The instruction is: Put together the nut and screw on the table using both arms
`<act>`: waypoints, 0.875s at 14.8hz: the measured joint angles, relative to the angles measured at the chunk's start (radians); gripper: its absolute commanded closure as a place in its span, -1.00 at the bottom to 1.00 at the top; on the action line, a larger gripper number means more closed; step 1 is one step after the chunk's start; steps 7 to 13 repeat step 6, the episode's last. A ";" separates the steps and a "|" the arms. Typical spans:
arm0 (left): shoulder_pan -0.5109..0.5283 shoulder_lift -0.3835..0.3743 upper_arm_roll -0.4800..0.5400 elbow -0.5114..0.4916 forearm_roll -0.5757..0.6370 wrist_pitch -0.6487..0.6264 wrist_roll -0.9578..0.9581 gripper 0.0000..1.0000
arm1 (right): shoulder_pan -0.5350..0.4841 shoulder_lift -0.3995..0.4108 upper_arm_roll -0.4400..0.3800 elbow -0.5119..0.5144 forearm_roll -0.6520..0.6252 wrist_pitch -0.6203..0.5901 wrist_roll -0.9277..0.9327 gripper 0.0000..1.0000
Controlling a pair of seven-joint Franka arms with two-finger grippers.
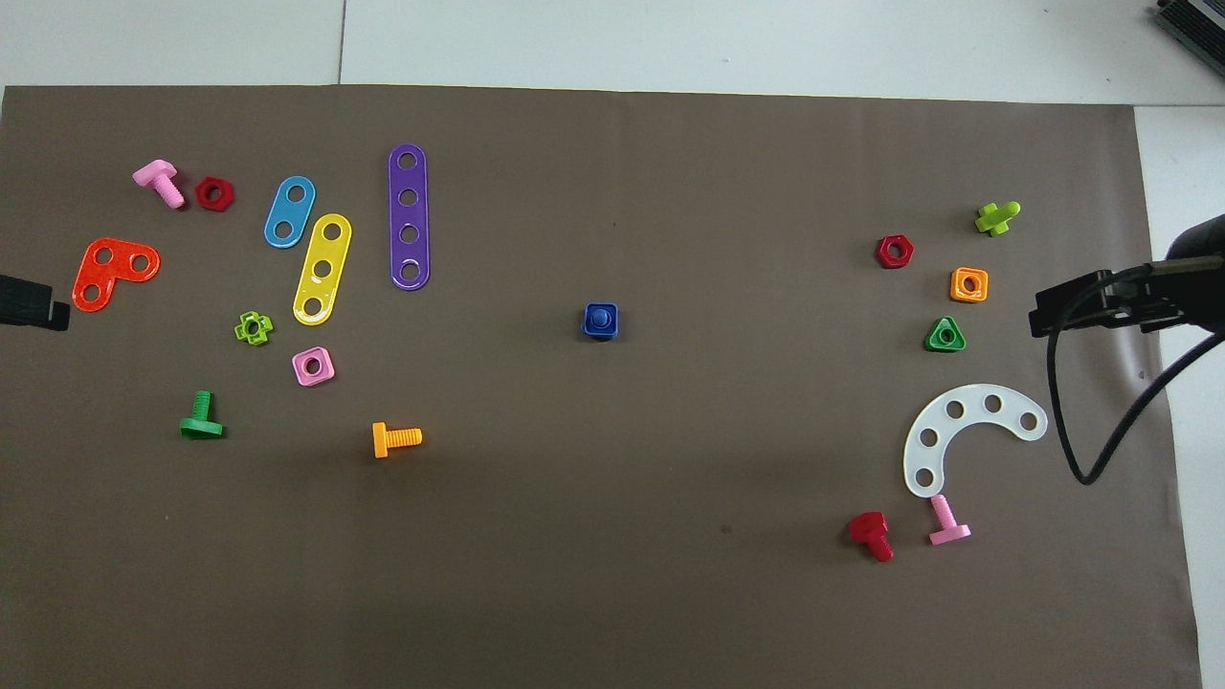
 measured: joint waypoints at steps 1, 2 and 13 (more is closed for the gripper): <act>0.000 -0.001 -0.001 -0.002 0.000 0.000 -0.001 -1.00 | -0.001 0.000 0.000 0.000 0.000 0.000 0.000 -1.00; 0.000 -0.003 -0.001 -0.003 0.001 0.000 -0.001 -1.00 | -0.003 0.000 -0.001 0.000 0.000 0.000 0.000 -1.00; -0.001 -0.005 -0.005 -0.004 0.007 -0.001 -0.001 -1.00 | -0.008 0.000 0.000 0.000 0.000 0.001 0.000 -1.00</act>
